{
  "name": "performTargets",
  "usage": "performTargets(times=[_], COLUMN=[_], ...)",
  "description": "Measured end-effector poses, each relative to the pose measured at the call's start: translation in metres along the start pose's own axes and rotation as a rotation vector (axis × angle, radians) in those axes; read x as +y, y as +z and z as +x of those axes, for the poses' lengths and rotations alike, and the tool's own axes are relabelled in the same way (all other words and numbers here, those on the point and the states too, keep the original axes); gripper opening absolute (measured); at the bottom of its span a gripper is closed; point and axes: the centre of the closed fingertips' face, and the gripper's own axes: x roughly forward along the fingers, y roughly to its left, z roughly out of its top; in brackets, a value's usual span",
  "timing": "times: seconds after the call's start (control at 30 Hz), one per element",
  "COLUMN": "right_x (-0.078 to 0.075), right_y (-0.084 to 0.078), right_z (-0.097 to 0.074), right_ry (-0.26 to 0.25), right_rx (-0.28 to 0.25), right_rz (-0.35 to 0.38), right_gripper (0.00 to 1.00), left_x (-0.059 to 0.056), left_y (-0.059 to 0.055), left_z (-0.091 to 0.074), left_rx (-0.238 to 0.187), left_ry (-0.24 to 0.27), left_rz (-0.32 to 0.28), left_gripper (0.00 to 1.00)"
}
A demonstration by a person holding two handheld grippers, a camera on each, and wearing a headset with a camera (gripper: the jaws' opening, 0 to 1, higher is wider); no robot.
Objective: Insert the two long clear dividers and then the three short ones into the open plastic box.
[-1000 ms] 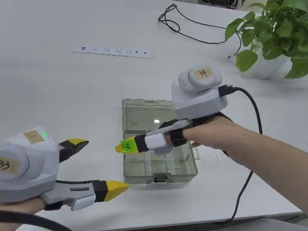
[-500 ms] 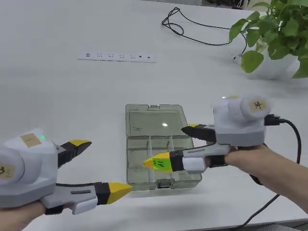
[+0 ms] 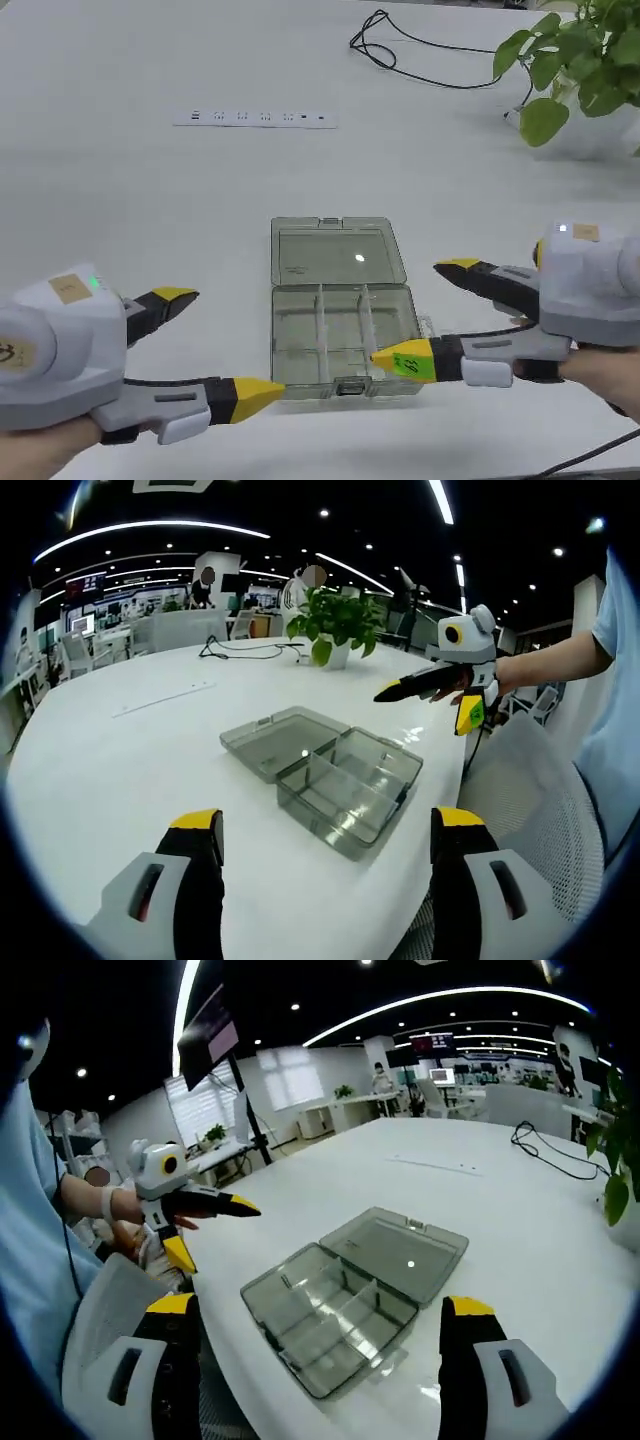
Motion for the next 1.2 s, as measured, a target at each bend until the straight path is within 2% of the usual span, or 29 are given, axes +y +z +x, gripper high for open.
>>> performTargets(times=[0.13,0.43,0.6,0.67,0.7,0.8,0.9,0.93,1.1,1.13,1.17,1.2], right_x=[-0.003,-0.020,-0.028,-0.033,-0.036,-0.039,-0.044,-0.044,-0.050,-0.047,-0.048,-0.053], right_y=[-0.019,-0.034,-0.042,-0.052,-0.055,-0.060,-0.068,-0.068,-0.074,-0.079,-0.079,-0.082], right_z=[-0.008,-0.028,-0.041,-0.046,-0.048,-0.051,-0.055,-0.055,-0.052,-0.052,-0.050,-0.049], right_ry=[0.001,0.000,0.001,0.007,0.008,0.012,0.026,0.033,0.052,0.078,0.075,0.076], right_rx=[0.073,0.115,0.143,0.202,0.219,0.247,0.321,0.318,0.387,0.423,0.424,0.454], right_rz=[-0.063,-0.091,-0.129,-0.153,-0.177,-0.181,-0.223,-0.239,-0.285,-0.289,-0.310,-0.371], right_gripper=[1.00,1.00,1.00,1.00,1.00,1.00,1.00,1.00,0.98,0.96,0.94,0.92], left_x=[-0.001,-0.003,-0.003,-0.003,-0.003,-0.003,-0.004,-0.003,-0.004,-0.004,-0.004,-0.004], left_y=[0.000,-0.001,-0.001,-0.001,-0.001,-0.001,-0.001,-0.001,-0.001,-0.002,-0.002,-0.002], left_z=[0.000,0.000,0.001,0.001,0.001,0.000,-0.001,-0.001,-0.003,-0.003,-0.003,-0.004], left_rx=[0.004,0.005,0.005,0.008,0.007,0.006,0.006,0.003,0.004,0.004,0.003,0.003], left_ry=[0.004,0.007,0.009,0.007,0.006,0.007,0.007,0.008,0.009,0.010,0.010,0.011], left_rz=[0.001,0.000,-0.004,0.000,0.000,-0.002,0.001,-0.001,-0.002,-0.003,-0.007,-0.007], left_gripper=[0.87,0.87,0.87,0.87,0.86,0.86,0.86,0.86,0.86,0.86,0.86,0.86])
